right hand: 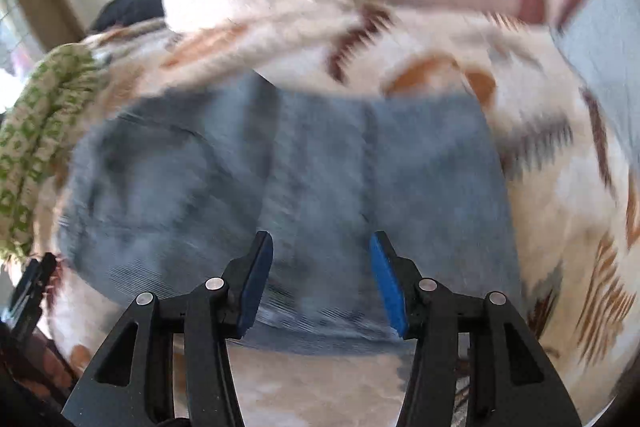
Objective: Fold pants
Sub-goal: 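Grasp the folded jeans edge with the right gripper while the left gripper grasps beside it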
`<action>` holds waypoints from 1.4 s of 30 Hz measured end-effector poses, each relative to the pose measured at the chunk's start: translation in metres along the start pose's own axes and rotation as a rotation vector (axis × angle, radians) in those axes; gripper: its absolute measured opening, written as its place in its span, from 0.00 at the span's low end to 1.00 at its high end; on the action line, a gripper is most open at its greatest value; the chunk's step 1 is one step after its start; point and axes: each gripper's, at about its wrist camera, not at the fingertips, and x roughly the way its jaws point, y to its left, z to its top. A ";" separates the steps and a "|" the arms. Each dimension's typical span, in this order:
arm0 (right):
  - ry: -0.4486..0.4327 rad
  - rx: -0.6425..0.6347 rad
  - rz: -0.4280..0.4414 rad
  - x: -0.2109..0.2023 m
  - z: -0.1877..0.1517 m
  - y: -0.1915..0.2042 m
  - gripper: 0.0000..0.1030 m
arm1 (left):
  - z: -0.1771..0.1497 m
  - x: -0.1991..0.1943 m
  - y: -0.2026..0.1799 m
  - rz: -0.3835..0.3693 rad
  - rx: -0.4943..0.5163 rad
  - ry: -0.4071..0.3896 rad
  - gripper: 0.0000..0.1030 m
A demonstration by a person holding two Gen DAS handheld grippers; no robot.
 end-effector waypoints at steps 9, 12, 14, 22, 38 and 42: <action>-0.037 -0.325 0.187 -0.023 0.075 0.147 0.65 | 0.003 0.015 0.029 0.065 -0.144 0.075 0.94; -0.021 -0.385 0.225 -0.010 0.092 0.189 0.66 | 0.005 0.023 0.023 0.078 -0.113 0.092 0.94; 0.006 -0.426 0.234 0.003 0.099 0.211 0.66 | 0.006 0.027 0.022 0.081 -0.108 0.105 0.94; 0.164 -0.578 0.281 0.065 0.112 0.281 0.65 | 0.005 0.040 0.007 0.036 -0.051 0.144 0.95; 0.414 -0.648 0.233 0.168 0.104 0.308 0.60 | 0.008 0.062 -0.018 0.001 0.004 0.130 0.89; 0.391 -0.635 0.184 0.176 0.098 0.308 0.38 | 0.010 0.060 -0.028 -0.090 0.045 0.124 0.57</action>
